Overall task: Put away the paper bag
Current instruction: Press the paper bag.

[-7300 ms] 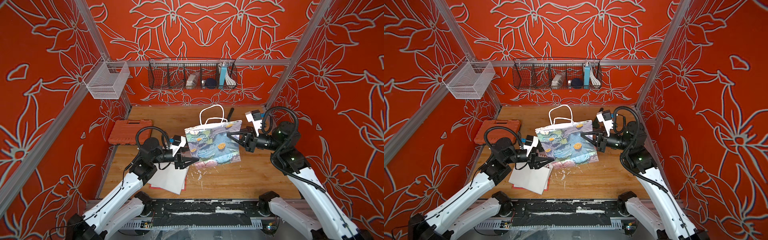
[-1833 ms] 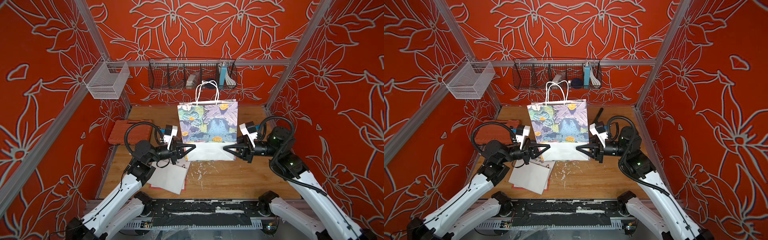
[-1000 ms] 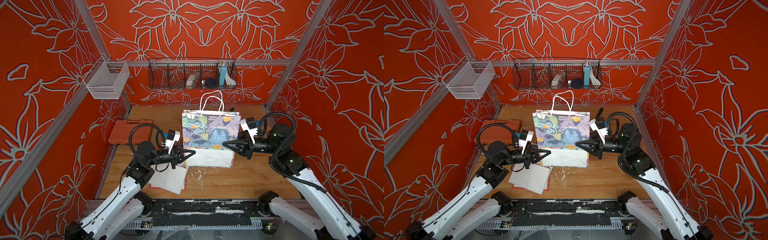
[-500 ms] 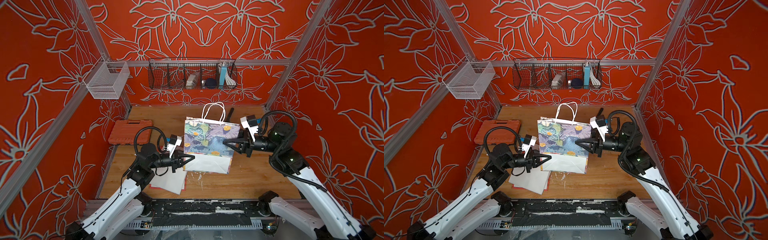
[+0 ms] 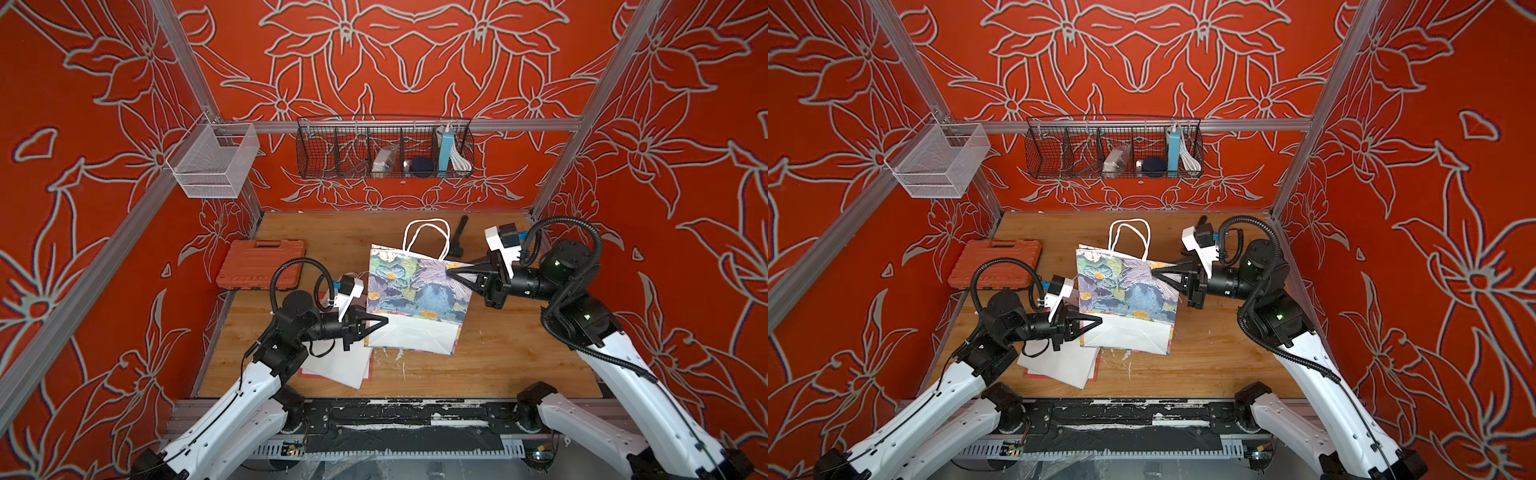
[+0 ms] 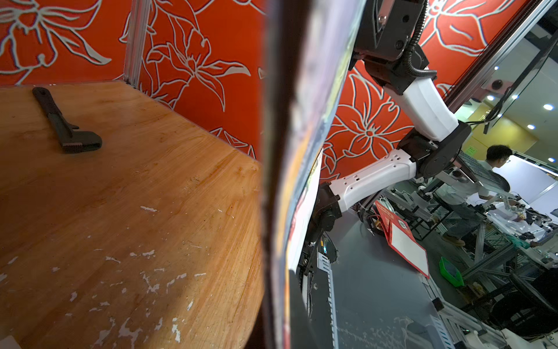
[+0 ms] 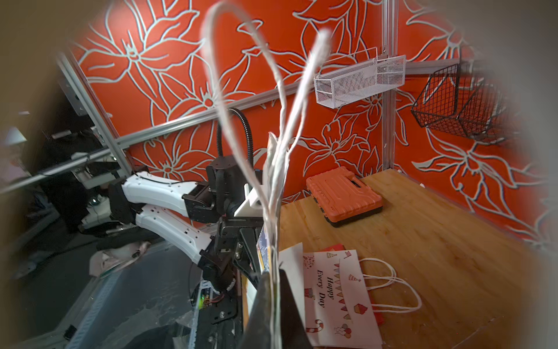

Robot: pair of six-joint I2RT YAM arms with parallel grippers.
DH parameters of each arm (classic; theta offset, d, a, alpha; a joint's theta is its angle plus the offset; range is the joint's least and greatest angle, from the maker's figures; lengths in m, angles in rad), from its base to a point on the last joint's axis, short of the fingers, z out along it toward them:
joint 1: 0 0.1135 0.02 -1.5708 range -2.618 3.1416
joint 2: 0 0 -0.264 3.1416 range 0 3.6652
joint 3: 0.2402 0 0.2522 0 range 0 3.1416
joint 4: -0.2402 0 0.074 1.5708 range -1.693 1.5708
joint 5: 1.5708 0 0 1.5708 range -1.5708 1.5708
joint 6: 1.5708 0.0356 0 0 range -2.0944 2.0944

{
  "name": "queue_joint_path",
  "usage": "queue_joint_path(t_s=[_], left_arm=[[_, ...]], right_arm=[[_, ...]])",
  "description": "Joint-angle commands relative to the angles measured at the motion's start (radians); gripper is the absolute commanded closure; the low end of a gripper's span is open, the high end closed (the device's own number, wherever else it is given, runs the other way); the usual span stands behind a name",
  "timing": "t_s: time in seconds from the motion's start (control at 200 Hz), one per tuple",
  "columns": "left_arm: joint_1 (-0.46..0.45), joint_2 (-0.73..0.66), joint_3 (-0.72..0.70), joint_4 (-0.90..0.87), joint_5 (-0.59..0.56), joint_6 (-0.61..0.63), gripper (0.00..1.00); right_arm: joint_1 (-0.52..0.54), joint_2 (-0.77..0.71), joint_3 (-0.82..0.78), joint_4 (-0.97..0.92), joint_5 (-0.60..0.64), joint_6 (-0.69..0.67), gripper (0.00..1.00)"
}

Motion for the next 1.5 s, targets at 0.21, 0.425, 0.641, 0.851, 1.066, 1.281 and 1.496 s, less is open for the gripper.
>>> queue_joint_path(t_s=[0.21,0.425,0.641,0.851,1.066,1.281,1.496], left_arm=[[0.0,-0.08,0.033,0.016,-0.024,0.085,1.0],[-0.007,-0.107,0.103,0.084,-0.045,0.083,1.0],[-0.052,-0.054,0.165,0.142,-0.04,0.07,1.0],[-0.102,0.015,0.202,0.071,-0.065,0.058,1.0],[-0.114,0.031,0.187,0.085,-0.112,0.007,0.93],[-0.114,0.033,0.256,0.049,-0.092,0.006,0.5],[-0.114,0.006,0.295,0.06,-0.098,0.001,1.0]], right_arm=[[-0.004,-0.125,0.003,-0.156,0.134,-0.196,0.23],[-0.004,-0.303,-0.142,-0.432,0.24,-0.365,0.12],[-0.004,-0.263,-0.18,-0.395,0.067,-0.28,0.13],[-0.001,-0.173,-0.181,-0.11,-0.06,-0.124,0.28],[0.003,-0.161,-0.21,-0.004,-0.059,-0.05,0.91],[0.003,-0.203,-0.246,-0.078,-0.034,-0.076,1.0],[0.003,-0.218,-0.234,-0.199,-0.055,-0.125,1.0]])
